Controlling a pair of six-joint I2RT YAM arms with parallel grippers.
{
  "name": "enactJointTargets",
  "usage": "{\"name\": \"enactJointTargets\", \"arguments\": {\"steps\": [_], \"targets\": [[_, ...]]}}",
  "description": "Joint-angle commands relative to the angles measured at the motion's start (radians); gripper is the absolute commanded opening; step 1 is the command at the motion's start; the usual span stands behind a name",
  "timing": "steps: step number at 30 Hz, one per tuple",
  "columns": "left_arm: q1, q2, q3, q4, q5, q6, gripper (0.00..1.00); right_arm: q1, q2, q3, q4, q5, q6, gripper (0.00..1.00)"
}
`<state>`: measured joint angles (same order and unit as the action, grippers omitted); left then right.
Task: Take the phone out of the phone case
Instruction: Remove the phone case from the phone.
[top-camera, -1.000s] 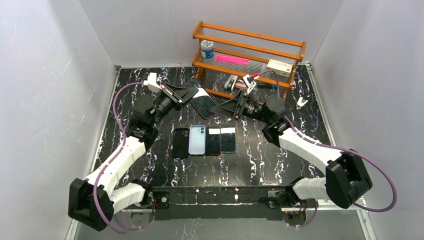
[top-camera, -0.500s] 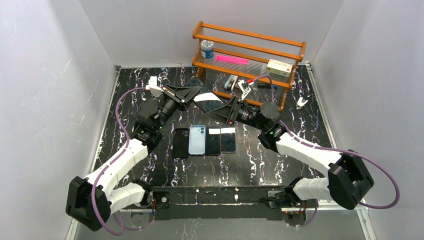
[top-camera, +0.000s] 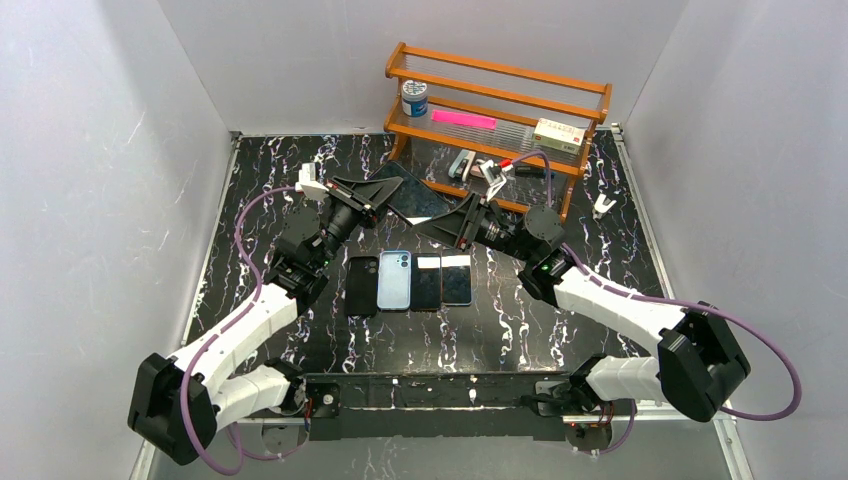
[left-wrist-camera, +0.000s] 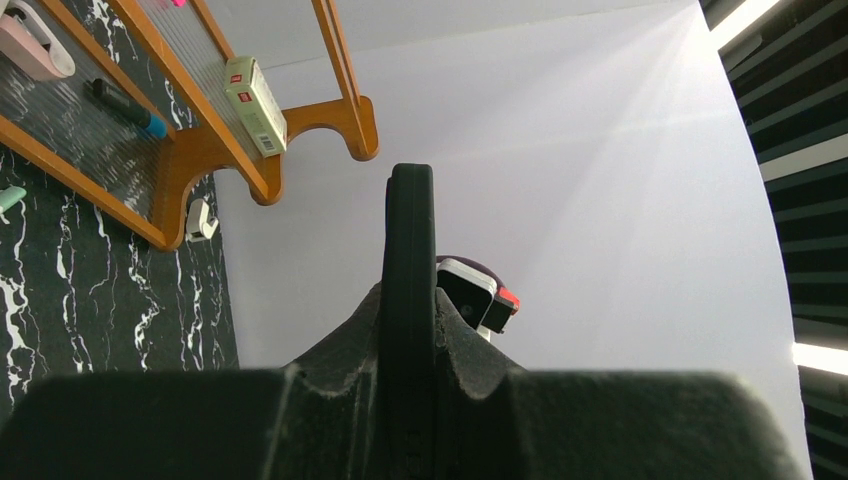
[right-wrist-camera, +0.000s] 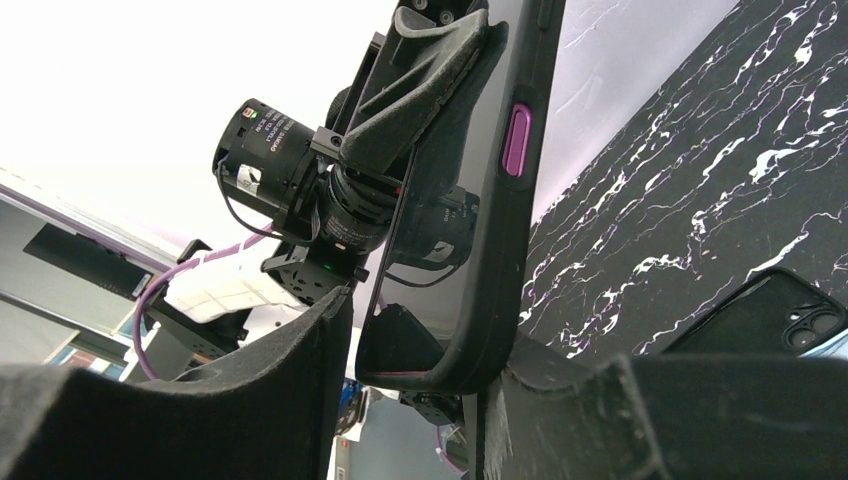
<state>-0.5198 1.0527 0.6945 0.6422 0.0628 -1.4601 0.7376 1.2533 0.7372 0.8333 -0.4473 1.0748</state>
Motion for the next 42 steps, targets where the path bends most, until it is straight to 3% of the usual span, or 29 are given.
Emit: {"name": "enactJointTargets", "arguments": {"steps": [1, 16, 22, 32, 42], "targets": [[-0.006, -0.042, 0.001, 0.053, -0.049, -0.008, 0.0, 0.003, -0.051, -0.004, 0.063, 0.004, -0.024, 0.5], [-0.009, -0.026, 0.026, 0.054, -0.078, 0.009, 0.0, 0.005, -0.057, 0.002, 0.029, 0.008, -0.042, 0.48], [-0.009, -0.023, 0.021, 0.049, -0.073, 0.001, 0.0, 0.003, -0.053, 0.009, 0.027, 0.008, -0.079, 0.34], [-0.009, -0.013, 0.043, -0.036, -0.063, -0.045, 0.0, 0.003, -0.04, 0.05, -0.074, -0.071, -0.375, 0.02], [-0.009, 0.003, 0.083, -0.139, -0.006, -0.06, 0.0, 0.002, -0.004, 0.152, -0.2, -0.23, -0.669, 0.05]]}}
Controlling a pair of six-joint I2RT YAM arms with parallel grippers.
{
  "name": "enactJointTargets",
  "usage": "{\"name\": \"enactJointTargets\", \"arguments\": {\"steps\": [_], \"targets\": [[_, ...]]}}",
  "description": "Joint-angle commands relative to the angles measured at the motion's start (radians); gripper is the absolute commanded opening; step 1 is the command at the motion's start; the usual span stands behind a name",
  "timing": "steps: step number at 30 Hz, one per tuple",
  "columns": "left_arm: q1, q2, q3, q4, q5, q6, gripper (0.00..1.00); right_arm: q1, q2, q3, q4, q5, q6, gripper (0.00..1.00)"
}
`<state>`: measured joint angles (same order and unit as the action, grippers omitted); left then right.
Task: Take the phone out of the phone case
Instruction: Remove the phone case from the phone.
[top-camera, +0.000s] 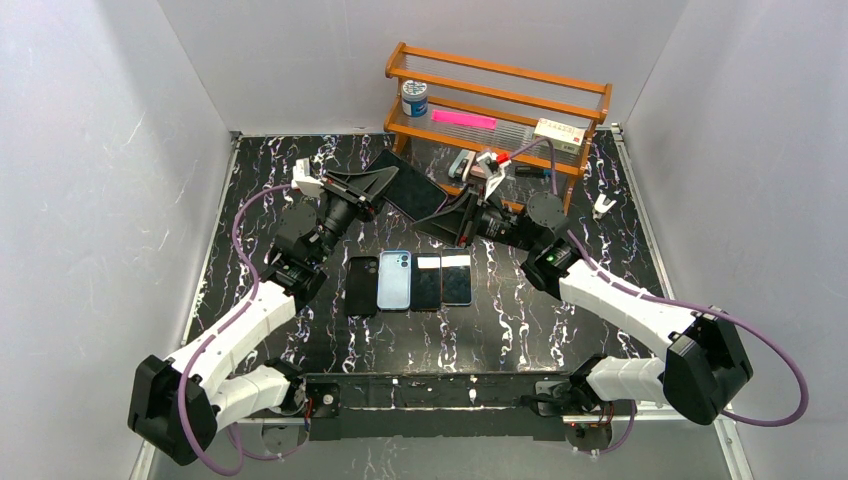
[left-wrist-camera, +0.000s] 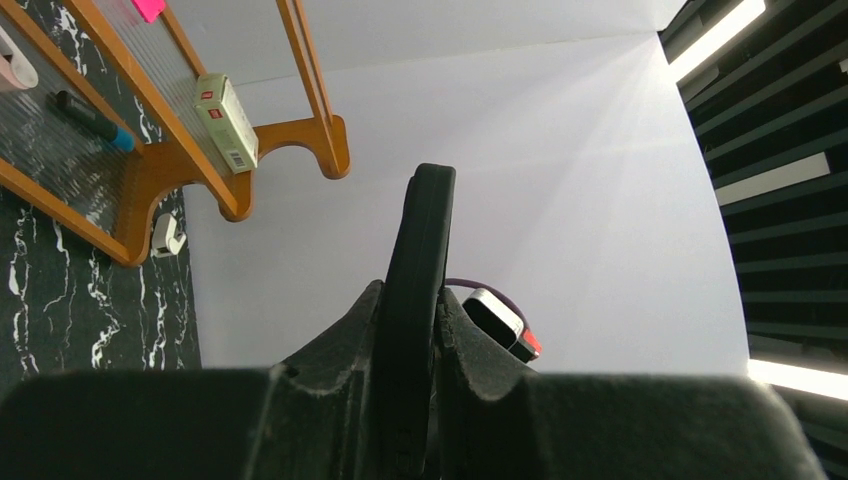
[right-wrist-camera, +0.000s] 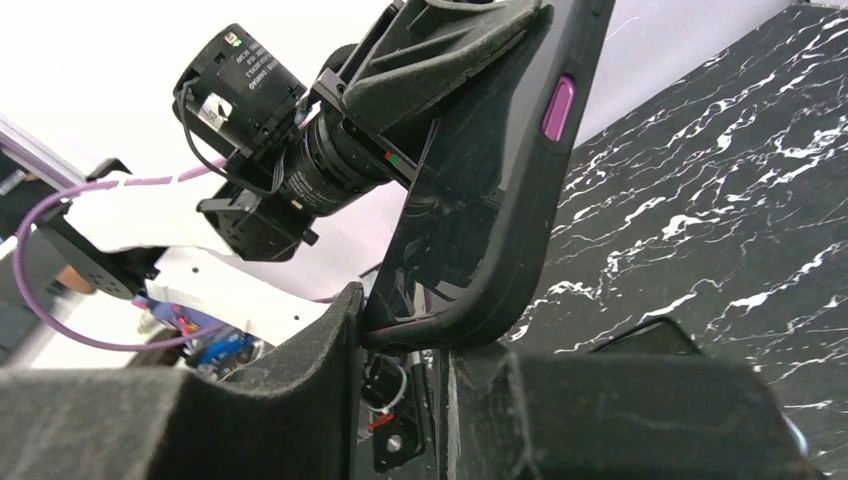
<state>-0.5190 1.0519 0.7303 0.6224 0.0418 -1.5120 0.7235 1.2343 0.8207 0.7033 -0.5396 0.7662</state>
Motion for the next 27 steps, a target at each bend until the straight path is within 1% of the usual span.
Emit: {"name": "enactJointTargets", "arguments": {"steps": [1, 4, 7, 15, 20, 24, 27], "targets": [[-0.01, 0.003, 0.051, -0.13, 0.015, -0.006, 0.0, 0.017, 0.018, 0.082, -0.097, -0.147, -0.388, 0.06], [-0.01, -0.001, 0.058, -0.153, 0.012, 0.002, 0.0, 0.017, 0.026, 0.115, -0.164, -0.167, -0.458, 0.09], [-0.01, 0.004, 0.063, -0.161, 0.018, 0.004, 0.0, 0.017, 0.032, 0.128, -0.194, -0.175, -0.493, 0.12], [-0.01, 0.007, 0.1, -0.241, 0.036, 0.05, 0.0, 0.016, 0.038, 0.131, -0.203, -0.155, -0.536, 0.15], [-0.01, 0.005, 0.098, -0.244, 0.059, 0.057, 0.0, 0.016, 0.036, 0.126, -0.211, -0.143, -0.559, 0.16], [-0.007, 0.001, 0.097, -0.244, 0.071, 0.089, 0.0, 0.016, 0.024, 0.117, -0.252, -0.088, -0.577, 0.17], [0.024, -0.011, 0.11, -0.264, 0.097, 0.133, 0.0, 0.011, -0.002, 0.086, -0.275, -0.053, -0.578, 0.23]]}}
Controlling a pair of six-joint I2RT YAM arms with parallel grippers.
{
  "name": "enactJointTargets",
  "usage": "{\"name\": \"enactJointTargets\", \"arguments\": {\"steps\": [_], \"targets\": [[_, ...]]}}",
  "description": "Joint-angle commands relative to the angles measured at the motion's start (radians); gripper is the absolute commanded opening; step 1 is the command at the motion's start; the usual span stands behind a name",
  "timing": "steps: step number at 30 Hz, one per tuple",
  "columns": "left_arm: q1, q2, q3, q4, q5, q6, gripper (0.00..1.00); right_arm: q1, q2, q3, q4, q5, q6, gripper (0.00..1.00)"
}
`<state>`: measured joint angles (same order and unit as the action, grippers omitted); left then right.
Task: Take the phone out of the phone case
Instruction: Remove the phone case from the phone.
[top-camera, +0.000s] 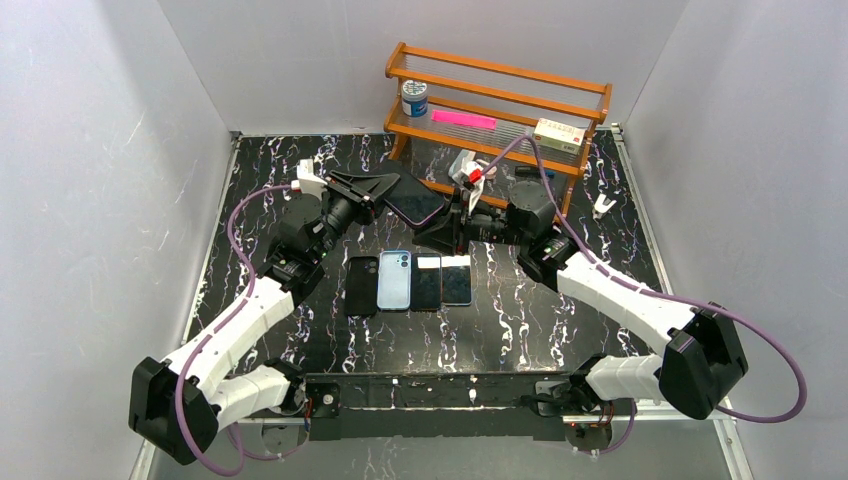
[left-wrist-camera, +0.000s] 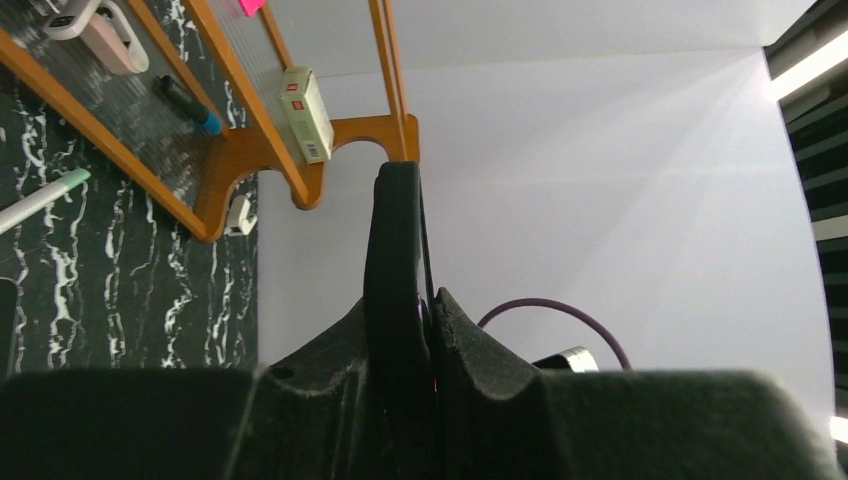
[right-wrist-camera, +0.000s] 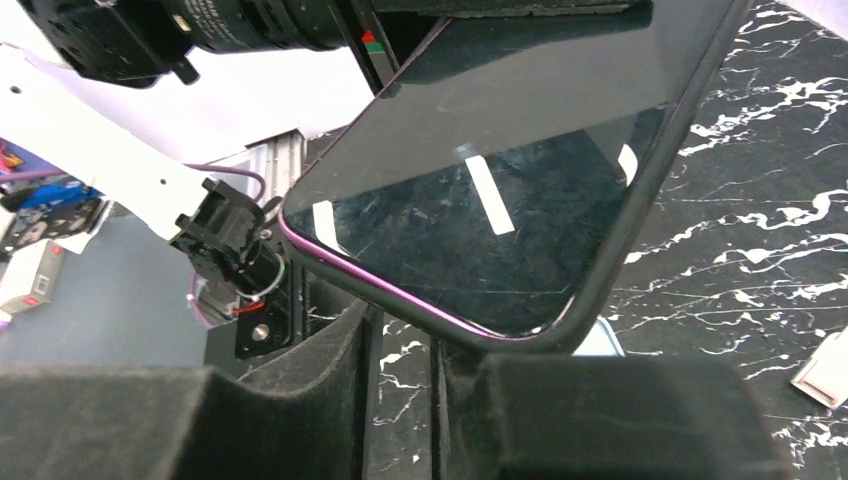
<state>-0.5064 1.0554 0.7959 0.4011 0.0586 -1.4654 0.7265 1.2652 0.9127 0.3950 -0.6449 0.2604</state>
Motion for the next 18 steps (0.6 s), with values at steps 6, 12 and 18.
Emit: {"name": "enactJointTargets", "arguments": {"steps": [6, 12, 18], "targets": [[0.124, -0.006, 0.109, -0.096, 0.249, 0.23, 0.0, -0.008, -0.127, -0.05, -0.111, 0.082, -0.079, 0.49], [0.201, 0.036, 0.159, -0.092, 0.494, 0.407, 0.0, -0.013, -0.191, -0.062, -0.248, 0.052, -0.143, 0.77], [0.201, 0.1, 0.232, -0.132, 0.739, 0.592, 0.0, -0.012, -0.171, -0.025, -0.312, -0.044, -0.192, 0.8]]}}
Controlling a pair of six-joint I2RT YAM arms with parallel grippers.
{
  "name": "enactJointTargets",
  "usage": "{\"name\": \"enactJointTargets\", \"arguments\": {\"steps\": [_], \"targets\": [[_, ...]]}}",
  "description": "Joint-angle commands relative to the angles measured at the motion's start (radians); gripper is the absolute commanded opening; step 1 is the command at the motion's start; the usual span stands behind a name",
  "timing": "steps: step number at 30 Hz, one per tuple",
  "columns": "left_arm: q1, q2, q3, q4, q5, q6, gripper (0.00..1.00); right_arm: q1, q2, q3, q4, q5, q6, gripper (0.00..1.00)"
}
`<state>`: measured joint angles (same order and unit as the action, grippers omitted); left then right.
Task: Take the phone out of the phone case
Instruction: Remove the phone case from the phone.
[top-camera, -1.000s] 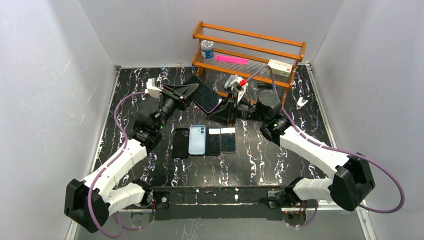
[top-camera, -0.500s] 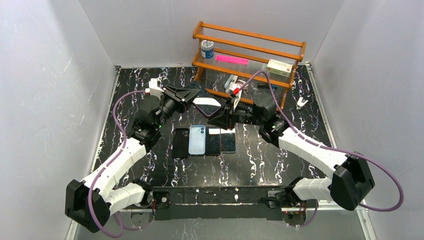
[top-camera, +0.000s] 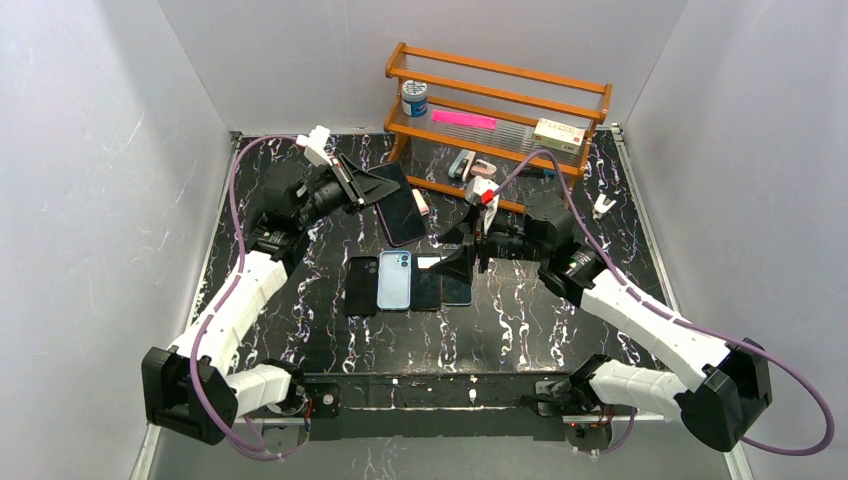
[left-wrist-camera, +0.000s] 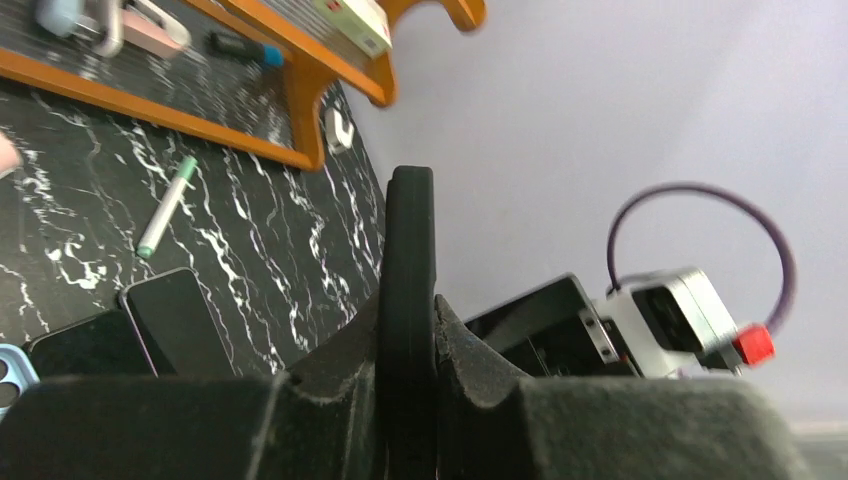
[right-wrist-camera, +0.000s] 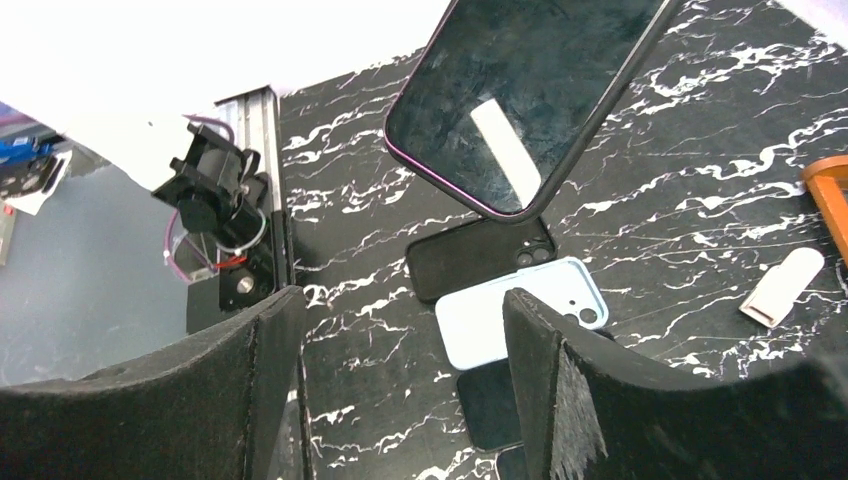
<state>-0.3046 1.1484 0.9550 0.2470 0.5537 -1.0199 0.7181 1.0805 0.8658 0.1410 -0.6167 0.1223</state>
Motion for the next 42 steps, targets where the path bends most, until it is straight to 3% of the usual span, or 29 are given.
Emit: {"name": "enactJointTargets", "arguments": {"steps": [1, 14, 32, 35, 42], "targets": [[0.0, 0.011, 0.08, 0.023, 0.274, 0.167, 0.0, -0.004, 0.022, 0.033, -0.062, -0.087, -0.059, 0.8], [-0.004, 0.021, 0.119, 0.042, 0.427, 0.246, 0.0, -0.003, 0.126, 0.125, -0.07, -0.256, -0.079, 0.74], [-0.055, 0.023, 0.119, 0.116, 0.45, 0.198, 0.0, -0.003, 0.177, 0.166, 0.036, -0.35, 0.009, 0.55], [-0.056, 0.03, 0.125, 0.131, 0.453, 0.174, 0.0, -0.004, 0.174, 0.164, 0.029, -0.353, 0.002, 0.47], [-0.056, 0.047, 0.133, 0.169, 0.447, 0.094, 0.0, -0.003, 0.168, 0.178, -0.023, -0.385, -0.053, 0.15]]}}
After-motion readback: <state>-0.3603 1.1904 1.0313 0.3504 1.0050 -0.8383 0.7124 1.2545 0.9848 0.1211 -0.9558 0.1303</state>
